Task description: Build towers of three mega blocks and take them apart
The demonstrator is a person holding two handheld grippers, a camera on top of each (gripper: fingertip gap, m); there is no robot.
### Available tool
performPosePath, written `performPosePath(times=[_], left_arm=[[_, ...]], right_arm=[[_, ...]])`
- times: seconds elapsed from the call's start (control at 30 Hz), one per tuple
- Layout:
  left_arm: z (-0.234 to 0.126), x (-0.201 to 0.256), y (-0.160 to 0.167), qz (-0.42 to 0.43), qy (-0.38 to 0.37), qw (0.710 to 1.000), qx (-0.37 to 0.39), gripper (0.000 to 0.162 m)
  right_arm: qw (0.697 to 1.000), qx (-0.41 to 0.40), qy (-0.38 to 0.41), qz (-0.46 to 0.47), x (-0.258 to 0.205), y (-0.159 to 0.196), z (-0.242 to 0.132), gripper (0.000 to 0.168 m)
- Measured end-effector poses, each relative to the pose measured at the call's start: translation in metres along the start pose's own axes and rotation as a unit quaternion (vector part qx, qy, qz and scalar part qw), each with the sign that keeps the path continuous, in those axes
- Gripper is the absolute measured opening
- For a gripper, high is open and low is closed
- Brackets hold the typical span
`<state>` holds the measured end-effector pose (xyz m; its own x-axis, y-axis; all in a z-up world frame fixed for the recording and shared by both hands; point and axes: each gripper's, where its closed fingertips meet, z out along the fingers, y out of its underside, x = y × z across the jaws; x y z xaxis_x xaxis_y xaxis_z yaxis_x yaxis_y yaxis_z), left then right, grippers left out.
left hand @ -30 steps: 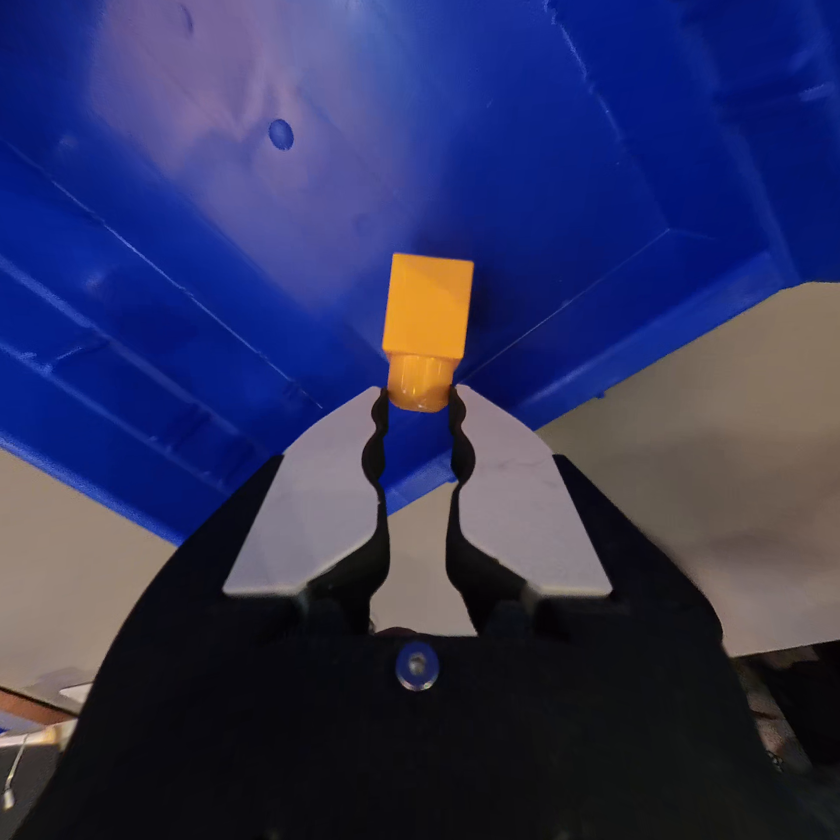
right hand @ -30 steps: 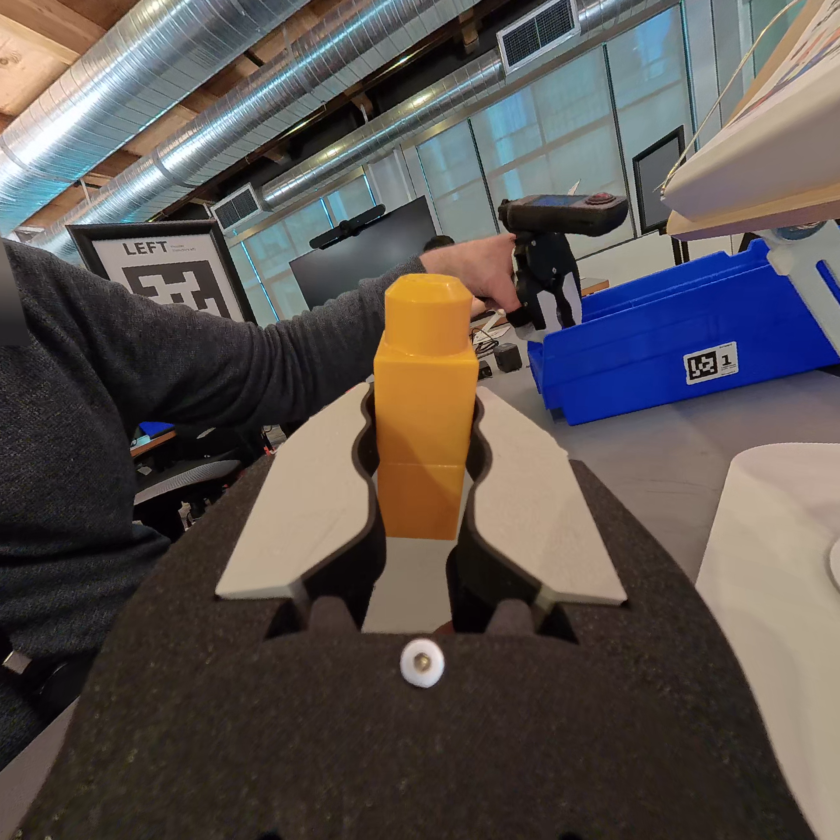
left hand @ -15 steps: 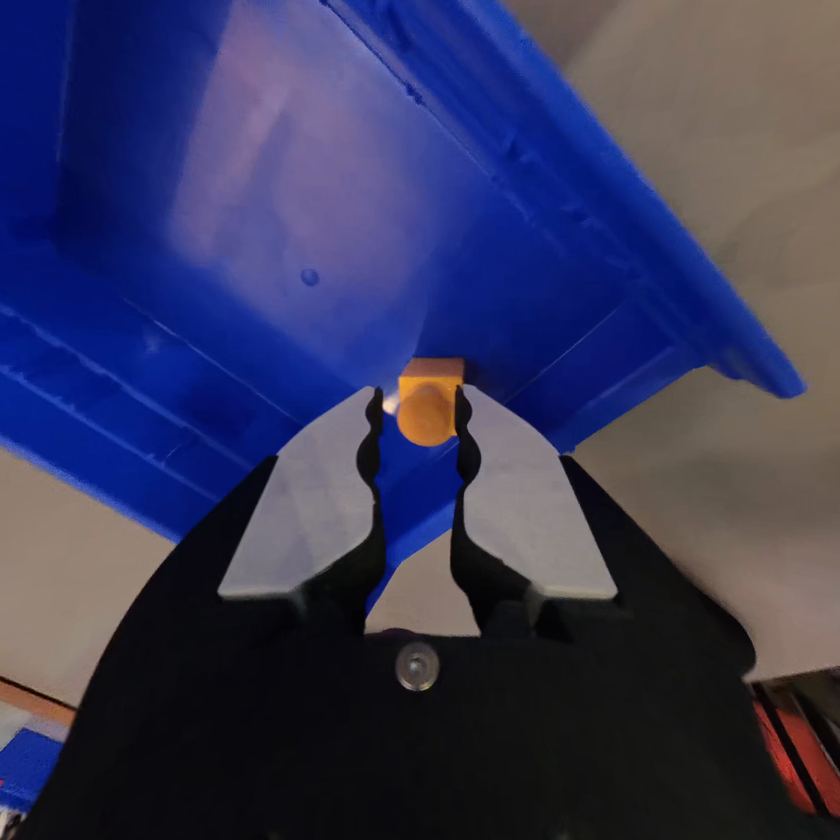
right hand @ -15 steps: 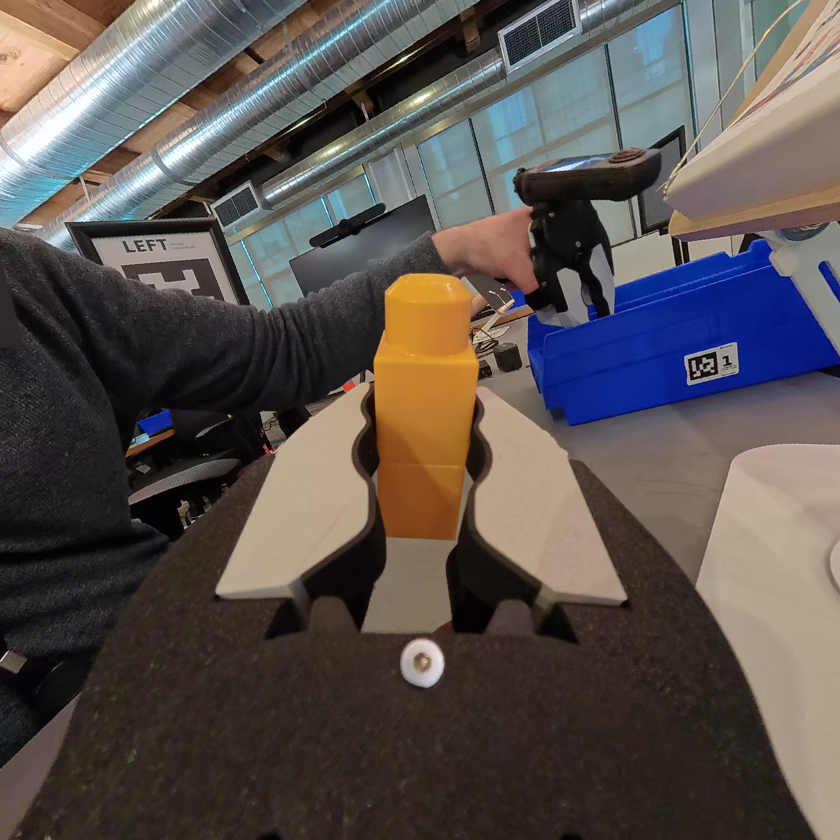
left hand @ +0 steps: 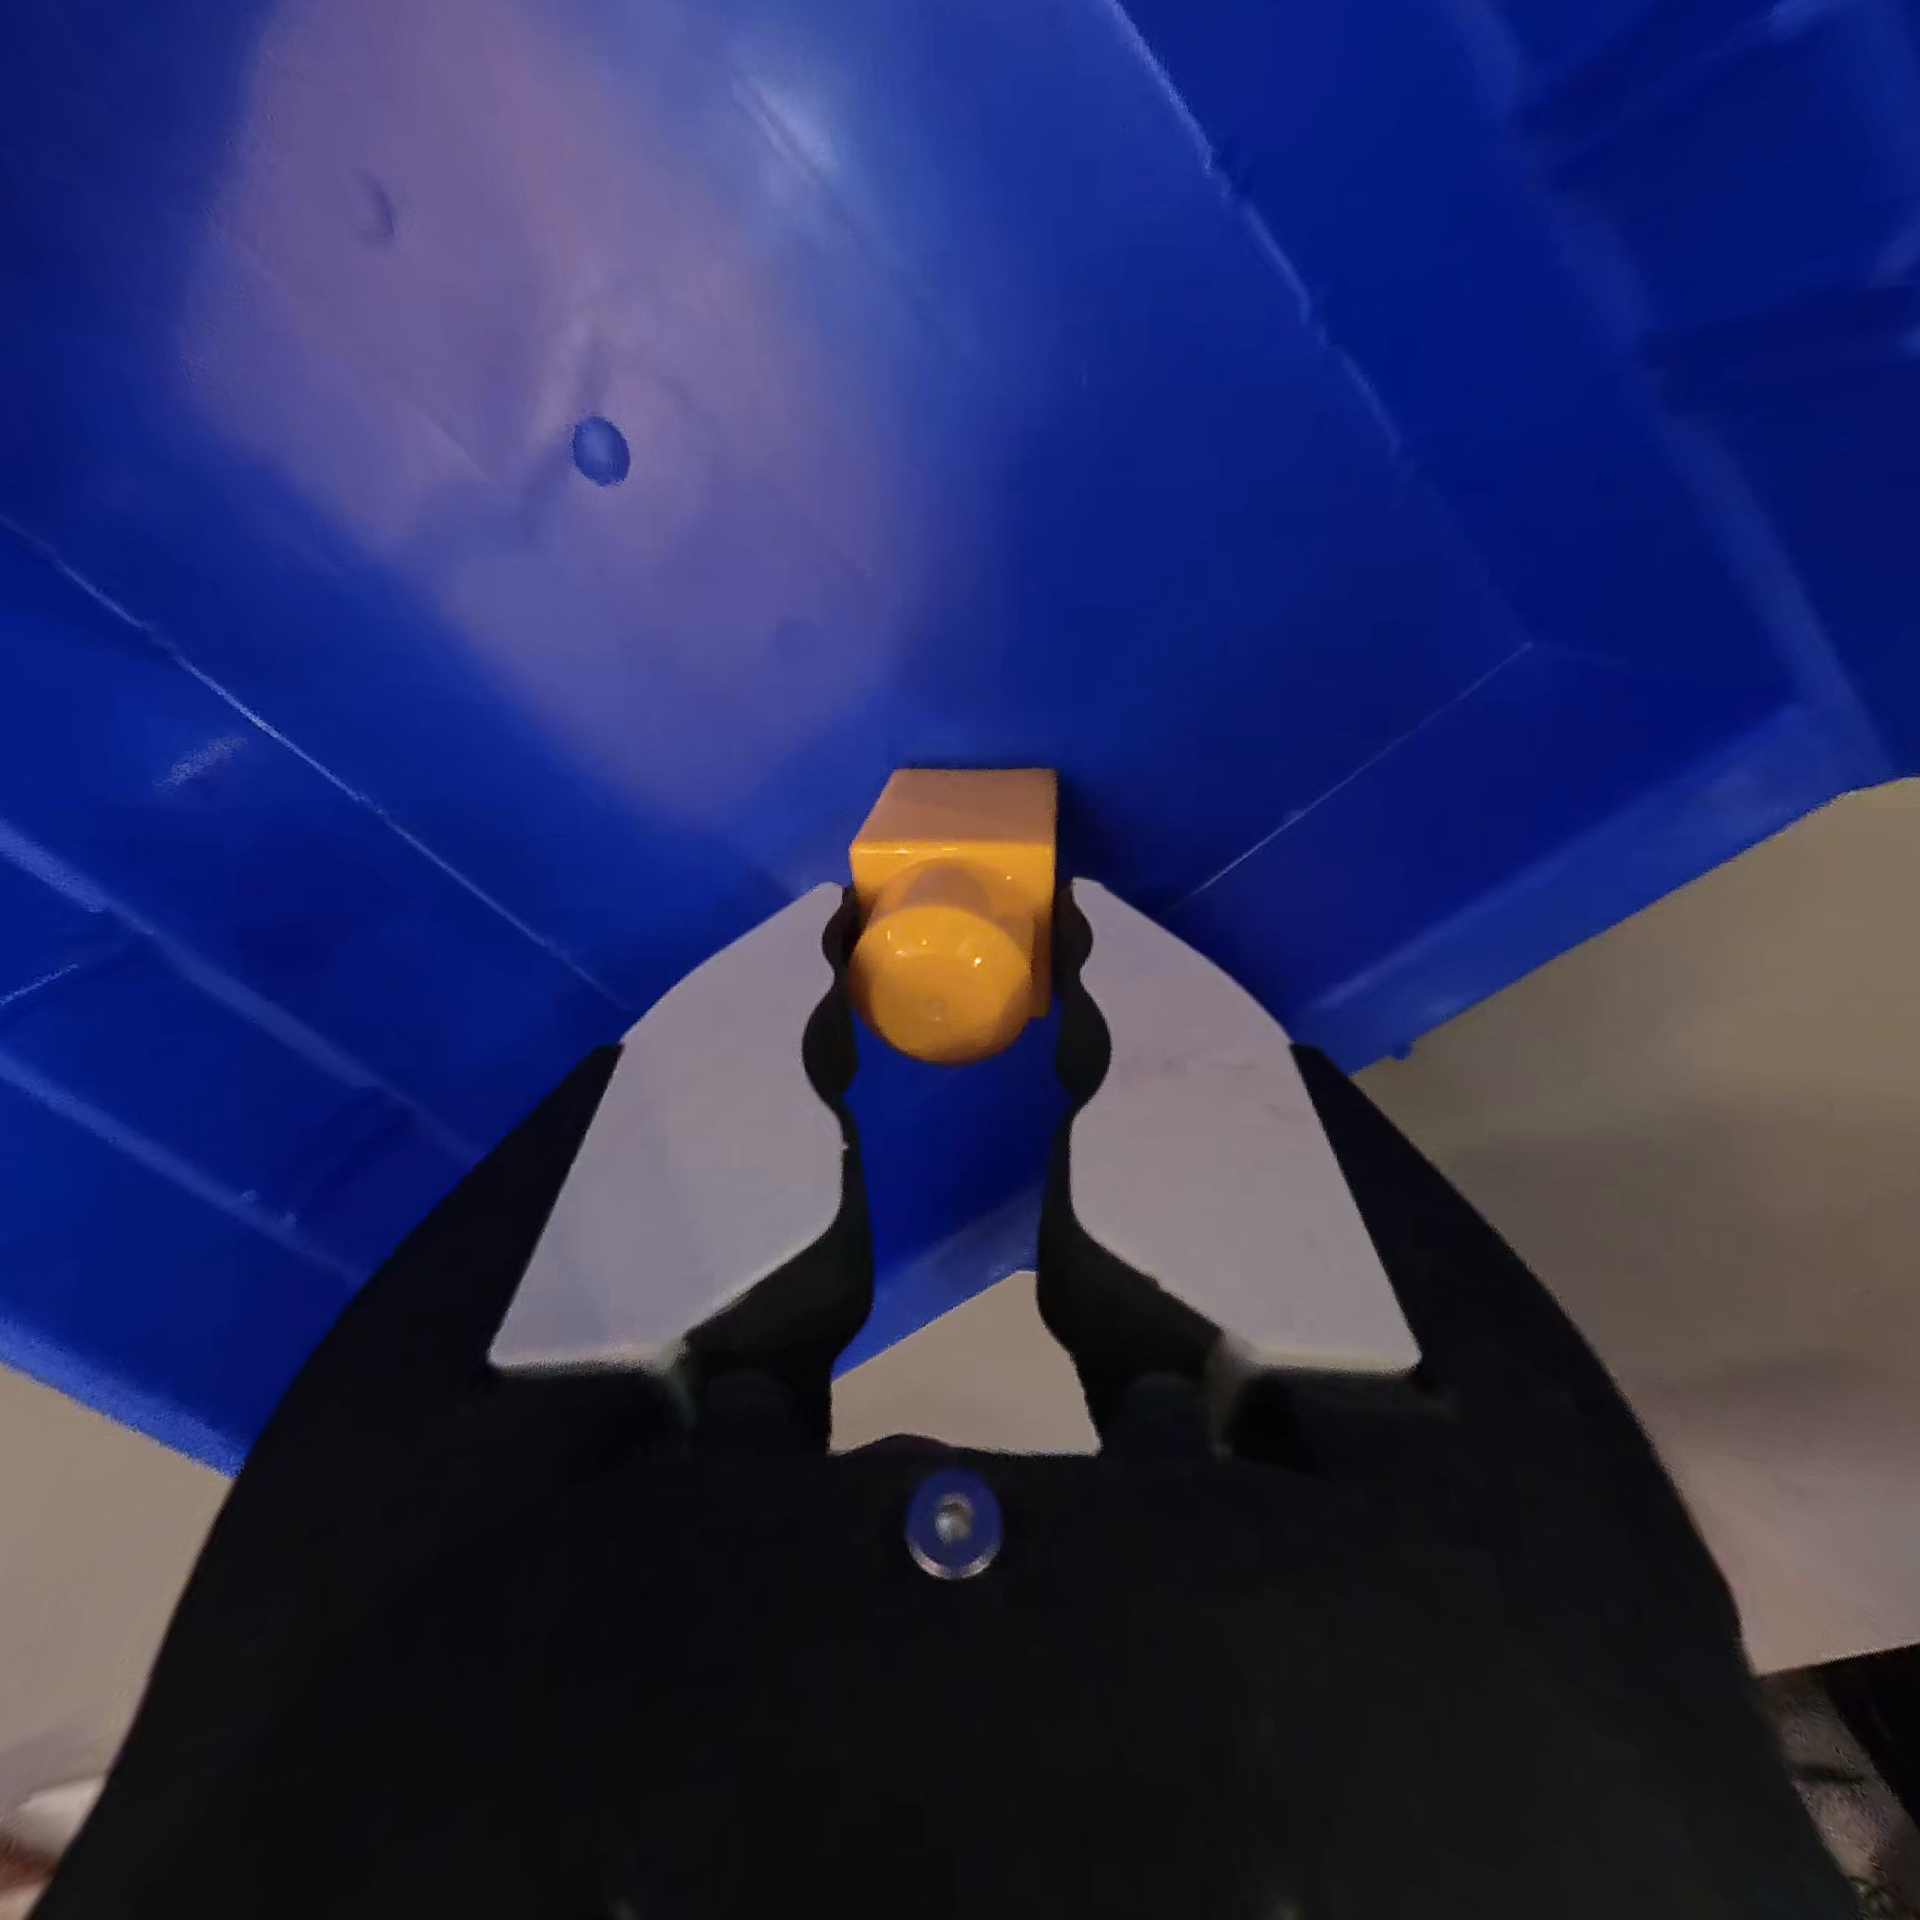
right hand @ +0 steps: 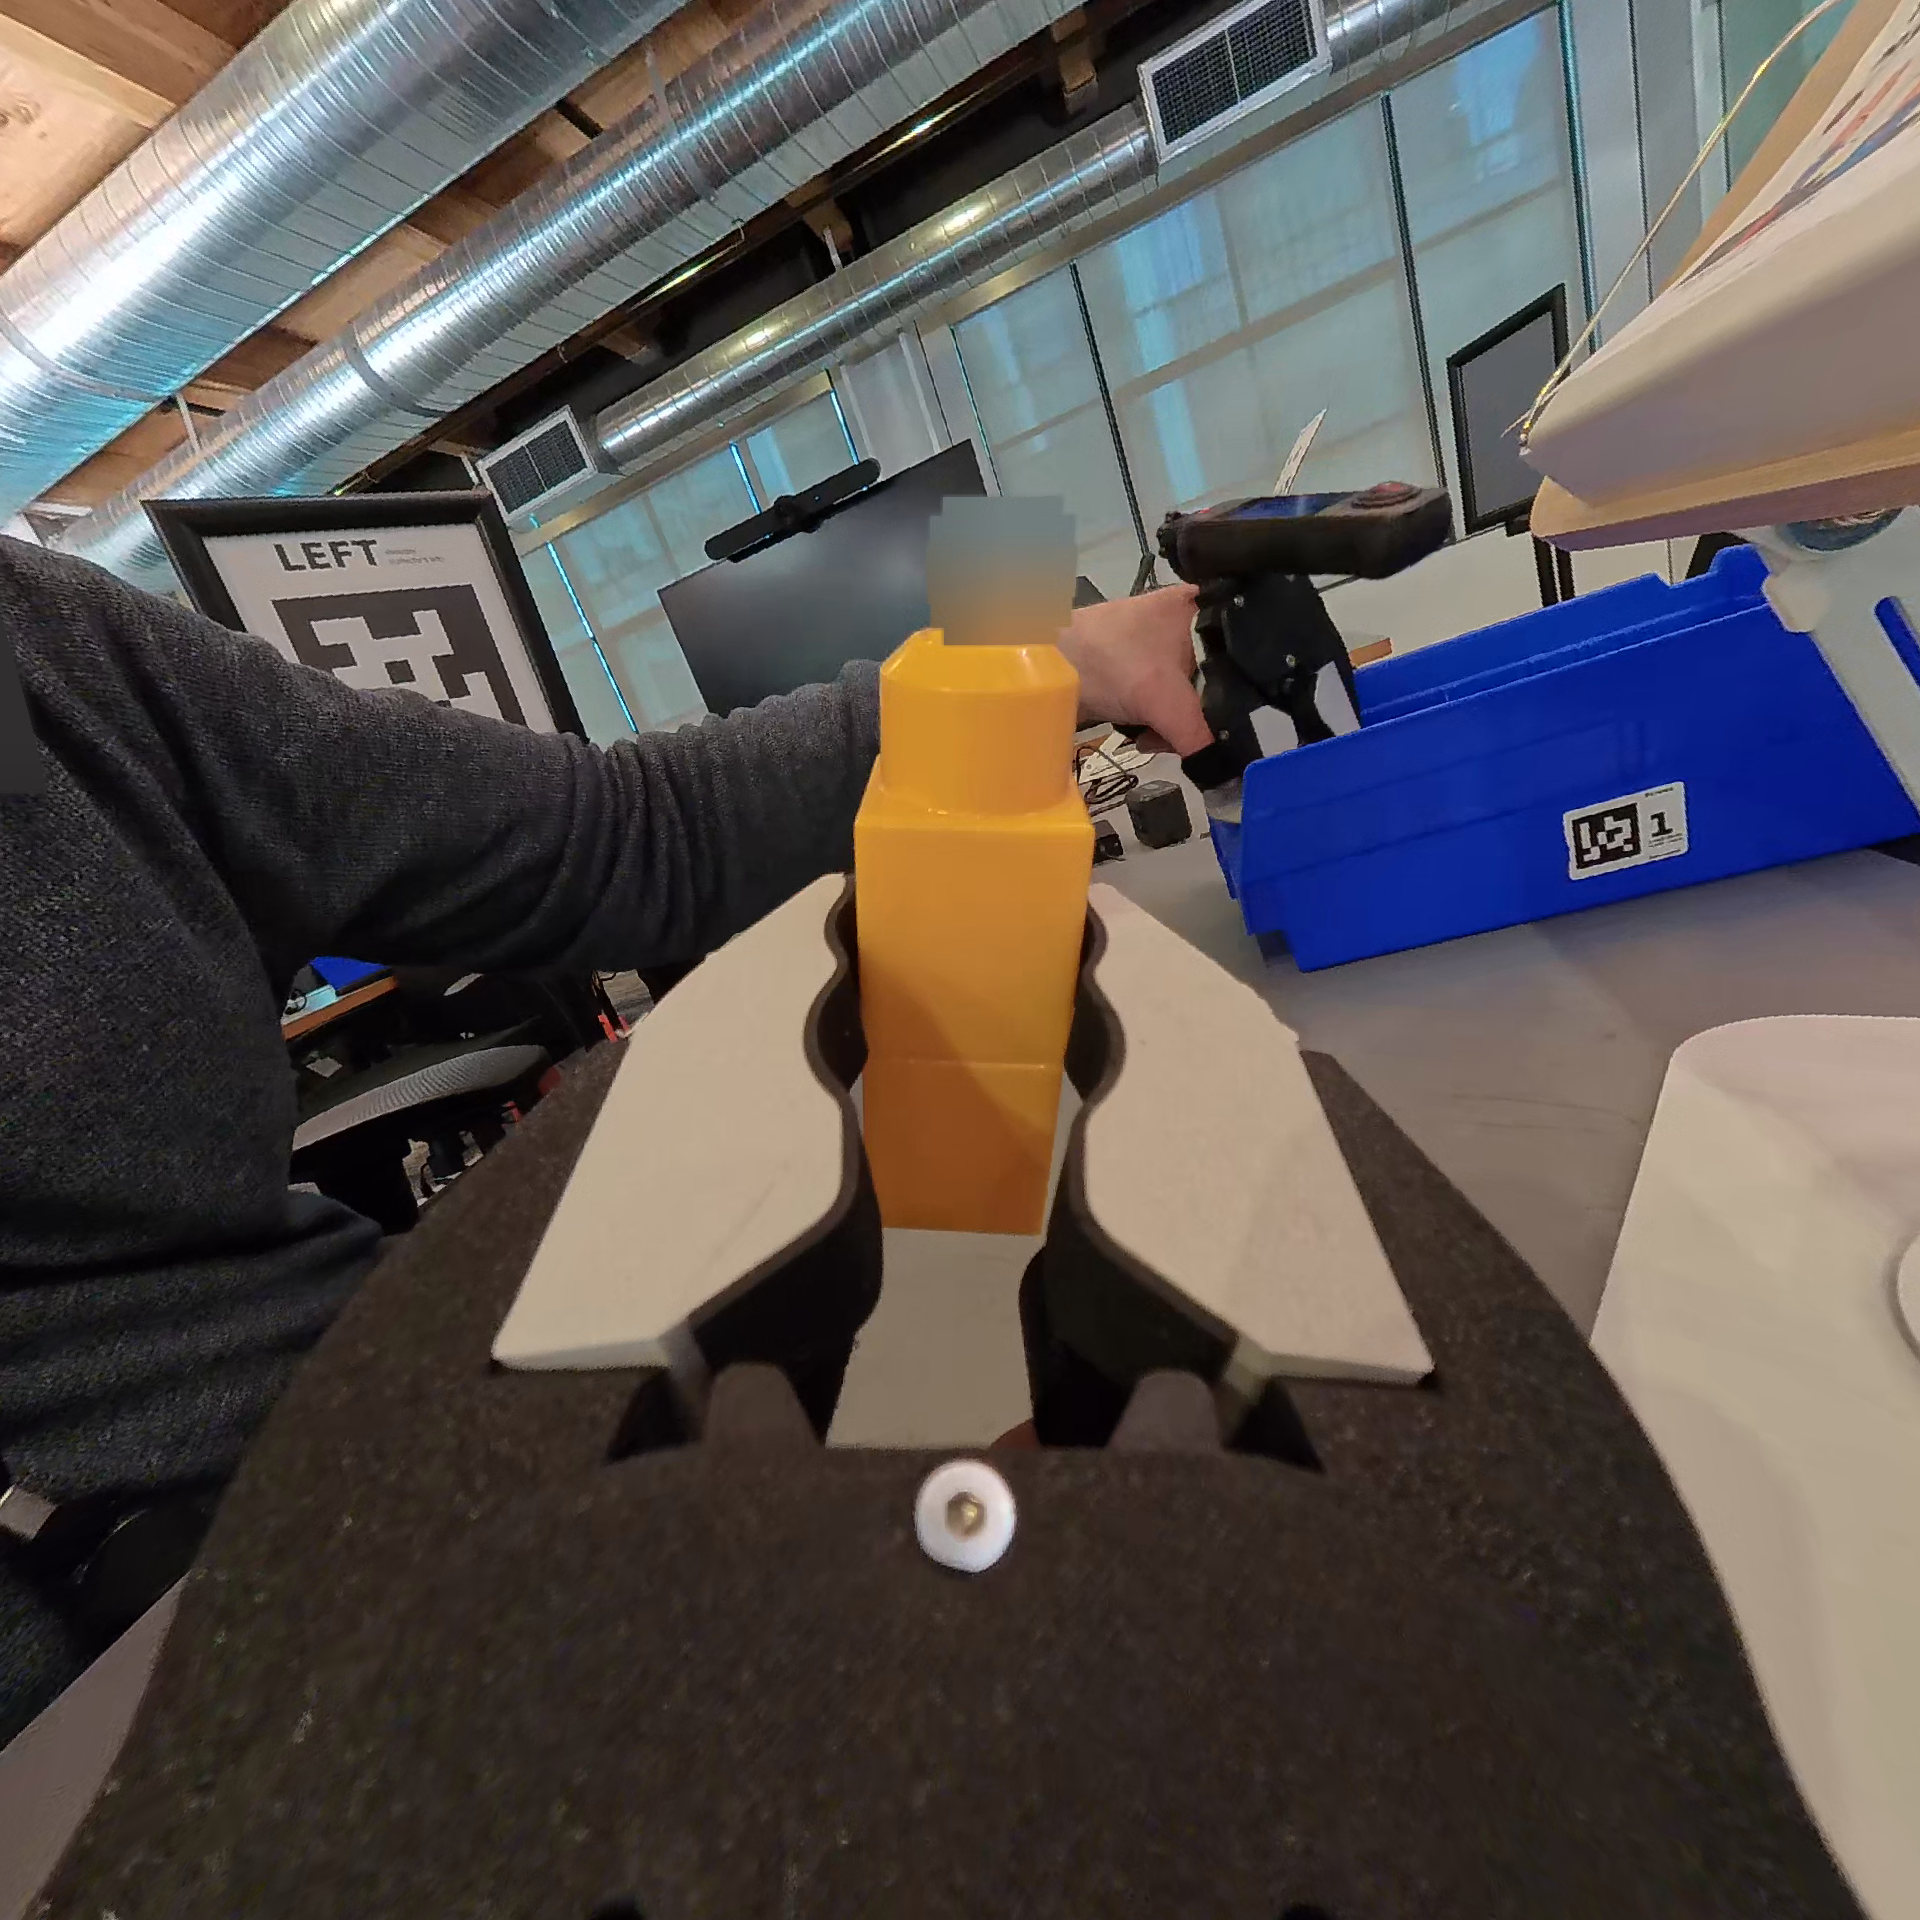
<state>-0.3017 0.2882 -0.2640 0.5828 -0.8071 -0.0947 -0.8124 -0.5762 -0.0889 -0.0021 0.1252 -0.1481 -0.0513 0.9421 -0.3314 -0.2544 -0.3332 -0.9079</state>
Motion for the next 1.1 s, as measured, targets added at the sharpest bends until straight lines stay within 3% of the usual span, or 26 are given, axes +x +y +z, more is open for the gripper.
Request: performPosePath(times=[0.13,0.23,0.4,0.53,0.77,1.1], left_arm=[[-0.025,0.004,-0.009,-0.013,0.012,0.999,0.050,0.034],[-0.065,0.020,-0.020,0.001,0.011,0.996,0.090,0.034],[-0.136,0.086,-0.061,0.075,0.035,0.985,0.153,0.034],[-0.170,0.154,-0.100,0.149,0.064,0.972,0.168,0.034],[-0.181,0.241,-0.141,0.253,0.124,0.951,0.128,0.034],[-0.170,0.279,-0.149,0.313,0.127,0.939,0.058,0.034]], right_arm=[[1.000,-0.006,0.005,-0.005,0.000,0.001,0.001,0.036],[1.000,-0.022,0.014,-0.012,0.001,0.005,0.005,0.036],[0.998,-0.052,0.021,-0.029,0.000,0.014,0.011,0.036],[0.997,-0.062,0.024,-0.036,-0.001,0.016,0.012,0.036],[0.994,-0.089,0.026,-0.060,-0.005,0.024,0.017,0.036],[0.992,-0.104,0.028,-0.070,-0.006,0.029,0.020,0.036]])
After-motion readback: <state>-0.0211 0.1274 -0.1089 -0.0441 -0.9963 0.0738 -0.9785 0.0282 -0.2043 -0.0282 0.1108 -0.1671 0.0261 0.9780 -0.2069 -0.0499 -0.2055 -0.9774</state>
